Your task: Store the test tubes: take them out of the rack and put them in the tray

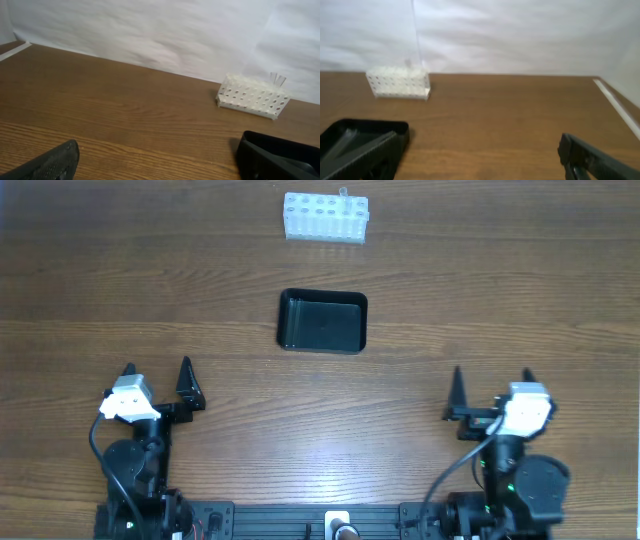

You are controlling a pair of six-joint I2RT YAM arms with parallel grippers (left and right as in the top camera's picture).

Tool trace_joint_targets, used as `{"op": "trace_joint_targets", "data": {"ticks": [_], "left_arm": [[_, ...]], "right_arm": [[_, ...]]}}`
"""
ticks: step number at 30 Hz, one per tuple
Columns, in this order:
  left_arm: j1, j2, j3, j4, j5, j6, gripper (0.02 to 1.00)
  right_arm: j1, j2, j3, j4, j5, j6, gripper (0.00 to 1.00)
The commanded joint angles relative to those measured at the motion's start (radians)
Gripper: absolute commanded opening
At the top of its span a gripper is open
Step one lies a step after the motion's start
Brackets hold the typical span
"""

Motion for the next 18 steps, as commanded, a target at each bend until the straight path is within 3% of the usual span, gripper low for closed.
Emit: {"op": "trace_joint_targets", "data": {"ticks": [1,8,13,18], "left_arm": [[0.005,-0.006,-0.005,-0.004,0.015,0.015,0.993],[0.005,-0.006,-0.005,-0.004,0.015,0.015,0.998],[0.005,-0.006,-0.005,-0.004,0.015,0.015,0.998],[0.005,-0.006,-0.005,-0.004,0.015,0.015,0.998]], "right_arm": [[-0.006,0.144,0.185,-0.084,0.082,0.060,0.993],[-0.005,0.467,0.467,-0.247,0.079,0.055,0.991],[0.048,0.684,0.690,-0.326,-0.115,0.055,0.991],[0.150,0.859,0.887,-0.343,-0.114,0.055,0.991]]}}
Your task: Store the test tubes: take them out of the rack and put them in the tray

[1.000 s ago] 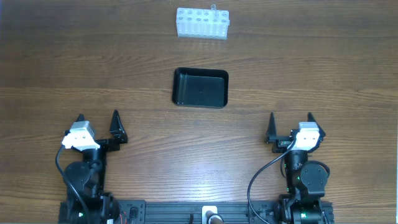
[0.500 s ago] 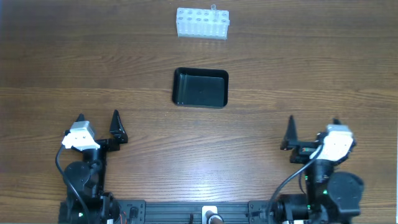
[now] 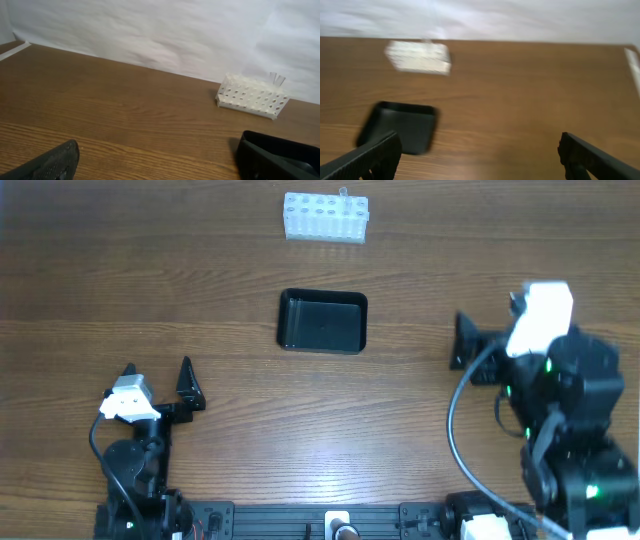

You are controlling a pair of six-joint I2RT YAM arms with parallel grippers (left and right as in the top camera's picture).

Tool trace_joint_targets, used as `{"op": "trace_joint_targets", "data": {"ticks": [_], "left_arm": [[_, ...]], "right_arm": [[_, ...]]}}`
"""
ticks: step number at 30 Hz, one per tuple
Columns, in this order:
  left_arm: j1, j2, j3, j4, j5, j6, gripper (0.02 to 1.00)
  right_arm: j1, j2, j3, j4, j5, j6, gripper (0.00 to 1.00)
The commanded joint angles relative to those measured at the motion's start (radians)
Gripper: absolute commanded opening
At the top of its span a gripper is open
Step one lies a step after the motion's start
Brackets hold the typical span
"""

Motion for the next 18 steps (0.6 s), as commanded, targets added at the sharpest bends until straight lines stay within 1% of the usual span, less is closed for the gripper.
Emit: {"op": "trace_joint_targets", "data": {"ticks": [1,7,9,10,13,14,18], "left_arm": [[0.005,-0.006,-0.004,-0.004,0.014,0.015,0.998],[0.005,-0.006,-0.005,-0.004,0.014,0.015,0.998],[0.005,-0.006,-0.005,-0.004,0.014,0.015,0.998],[0.005,-0.006,-0.004,-0.004,0.014,0.015,0.998],[0.004,-0.006,-0.005,-0.004,0.014,0.015,0.998],[0.005,-0.006,-0.005,-0.004,0.014,0.015,0.996],[0.005,-0.006,-0.005,-0.004,0.014,0.015,0.996]], "right_arm": [[0.086,0.123,0.155,0.012,-0.051,0.010,0.991],[0.205,0.323,0.302,0.013,-0.049,0.010,0.991],[0.240,0.391,0.349,0.013,-0.026,0.011,0.993],[0.254,0.423,0.371,0.013,-0.008,0.015,0.991],[0.297,0.538,0.446,0.012,0.120,0.059,0.993],[0.309,0.575,0.470,0.012,0.141,0.058,0.993],[0.327,0.699,0.548,0.031,0.145,0.058,0.991]]}}
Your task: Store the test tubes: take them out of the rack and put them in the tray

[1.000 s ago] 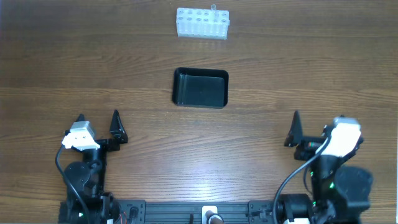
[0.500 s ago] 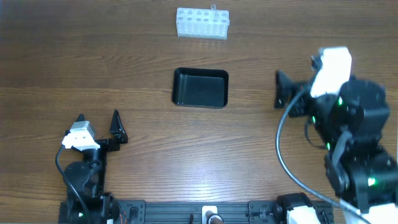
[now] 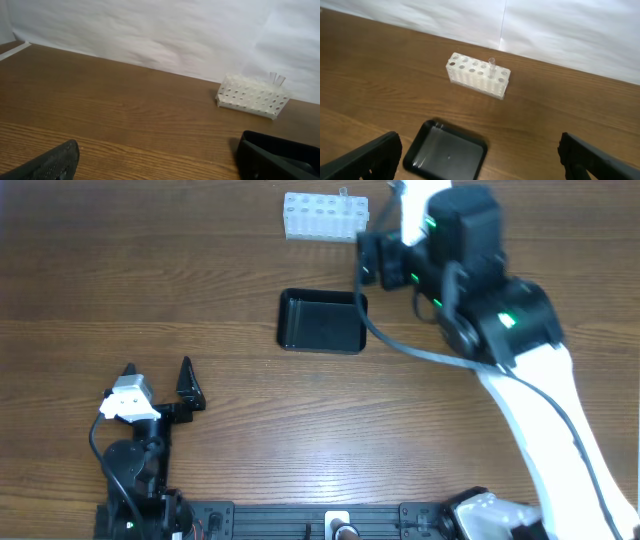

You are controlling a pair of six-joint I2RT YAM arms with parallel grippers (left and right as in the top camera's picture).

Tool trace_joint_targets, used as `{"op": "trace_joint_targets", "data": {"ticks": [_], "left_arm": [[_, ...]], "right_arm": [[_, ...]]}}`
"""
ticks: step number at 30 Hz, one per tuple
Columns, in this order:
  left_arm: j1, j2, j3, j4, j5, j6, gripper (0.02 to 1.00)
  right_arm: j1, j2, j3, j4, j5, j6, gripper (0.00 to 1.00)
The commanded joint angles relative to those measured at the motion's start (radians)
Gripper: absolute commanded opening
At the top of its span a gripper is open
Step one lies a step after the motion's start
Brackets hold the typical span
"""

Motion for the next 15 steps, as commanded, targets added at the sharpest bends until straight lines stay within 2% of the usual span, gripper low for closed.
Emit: {"op": "trace_joint_targets", "data": {"ticks": [1,4,6,8,11,15], "left_arm": [[0.004,-0.006,-0.005,-0.003,0.014,0.015,0.998],[0.005,-0.006,-0.005,-0.003,0.014,0.015,0.998],[0.005,-0.006,-0.005,-0.003,0.014,0.015,0.998],[0.005,-0.006,-0.004,-0.003,0.014,0.015,0.996],[0.005,-0.006,-0.005,-0.003,0.014,0.015,0.998],[0.005,-0.006,-0.005,-0.003,0.014,0.015,0.998]], "right_arm": [[0.019,0.122,0.096,0.017,0.077,0.014,0.991],[0.018,0.193,0.109,0.062,0.185,0.010,0.991],[0.018,0.245,0.109,0.100,0.305,0.090,0.991],[0.018,0.292,0.109,0.130,0.387,0.160,0.989],[0.018,0.359,0.109,0.163,0.425,0.234,0.989],[0.016,0.433,0.109,0.221,0.422,0.248,0.976]]}}
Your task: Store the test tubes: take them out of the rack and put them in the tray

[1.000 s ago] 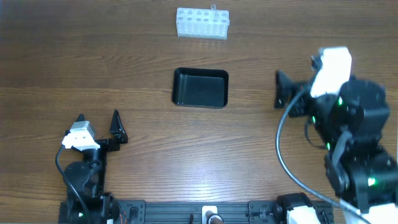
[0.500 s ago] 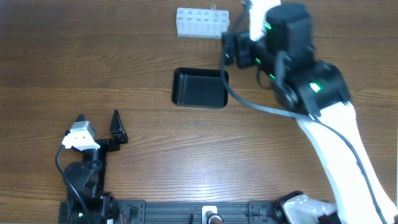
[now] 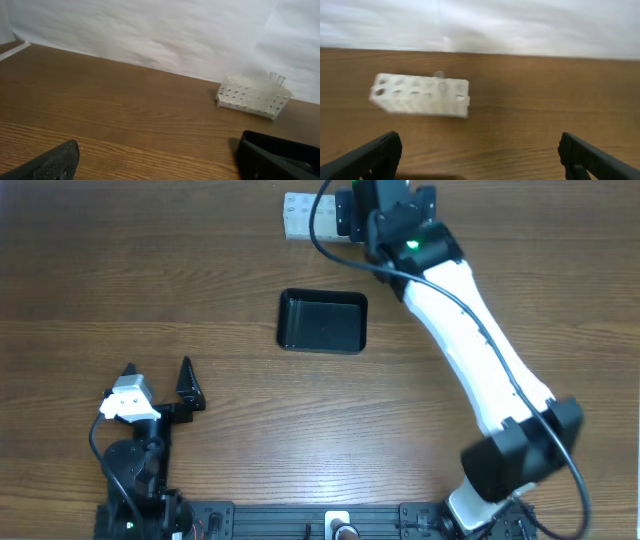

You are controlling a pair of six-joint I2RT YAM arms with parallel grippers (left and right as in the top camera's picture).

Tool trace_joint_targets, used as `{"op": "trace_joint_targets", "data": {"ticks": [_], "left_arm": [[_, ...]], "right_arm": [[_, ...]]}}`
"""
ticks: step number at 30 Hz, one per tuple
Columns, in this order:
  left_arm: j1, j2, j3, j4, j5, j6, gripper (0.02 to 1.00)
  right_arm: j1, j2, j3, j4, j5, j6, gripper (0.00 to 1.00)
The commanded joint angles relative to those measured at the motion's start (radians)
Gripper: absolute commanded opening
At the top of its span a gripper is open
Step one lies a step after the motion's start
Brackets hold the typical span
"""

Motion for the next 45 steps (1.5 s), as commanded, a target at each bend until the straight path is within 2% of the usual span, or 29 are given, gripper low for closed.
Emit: {"op": "trace_joint_targets", "data": {"ticks": [1,5,10,27,45], "left_arm": [[0.005,-0.006,-0.005,-0.004,0.014,0.015,0.996],[0.005,-0.006,-0.005,-0.004,0.014,0.015,0.998],[0.005,-0.006,-0.005,-0.004,0.014,0.015,0.998],[0.005,-0.006,-0.005,-0.004,0.014,0.015,0.998],[0.005,-0.006,-0.005,-0.004,0.014,0.014,0.996]], "right_arm": [[0.002,0.066,0.025,0.051,0.072,0.069,0.969],[-0.002,0.121,0.025,0.108,0.069,0.069,0.952],[-0.002,0.192,0.032,0.191,0.010,0.040,0.947],[0.000,0.458,0.279,0.206,-0.012,0.024,0.915],[0.000,0.539,0.287,0.287,-0.012,0.012,0.866]]}}
